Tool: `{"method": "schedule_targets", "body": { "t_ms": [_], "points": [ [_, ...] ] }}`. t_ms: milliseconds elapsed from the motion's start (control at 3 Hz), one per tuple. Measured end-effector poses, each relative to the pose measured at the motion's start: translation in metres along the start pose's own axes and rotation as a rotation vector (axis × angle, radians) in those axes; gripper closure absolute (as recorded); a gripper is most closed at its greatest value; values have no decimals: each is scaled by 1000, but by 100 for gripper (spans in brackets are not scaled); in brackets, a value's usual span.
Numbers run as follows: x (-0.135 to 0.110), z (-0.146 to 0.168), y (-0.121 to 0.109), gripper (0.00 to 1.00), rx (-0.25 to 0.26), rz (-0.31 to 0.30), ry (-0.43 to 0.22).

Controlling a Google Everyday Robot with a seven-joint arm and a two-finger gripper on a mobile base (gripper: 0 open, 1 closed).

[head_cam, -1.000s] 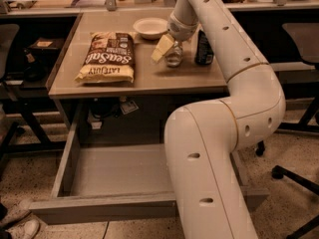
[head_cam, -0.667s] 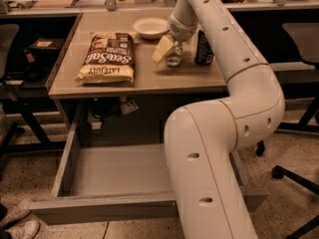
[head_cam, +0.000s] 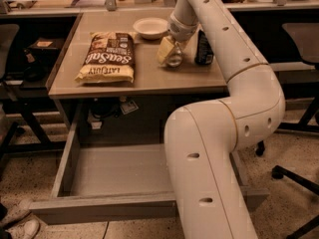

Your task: Place 7up can into top drawer

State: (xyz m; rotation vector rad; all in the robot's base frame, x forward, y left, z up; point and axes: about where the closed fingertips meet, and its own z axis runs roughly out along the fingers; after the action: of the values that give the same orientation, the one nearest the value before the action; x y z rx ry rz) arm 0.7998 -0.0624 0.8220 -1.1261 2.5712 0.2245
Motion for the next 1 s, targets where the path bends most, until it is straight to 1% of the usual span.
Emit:
{"method": "schedule_targets", "body": {
  "t_ms": [333,667,1000],
  "points": [
    [0,0,0,80,0,0,0],
    [-18,-18,-3,100,38,-49,-67],
    [-34,-47,-2,100,57,-83,-160]
  ]
}}
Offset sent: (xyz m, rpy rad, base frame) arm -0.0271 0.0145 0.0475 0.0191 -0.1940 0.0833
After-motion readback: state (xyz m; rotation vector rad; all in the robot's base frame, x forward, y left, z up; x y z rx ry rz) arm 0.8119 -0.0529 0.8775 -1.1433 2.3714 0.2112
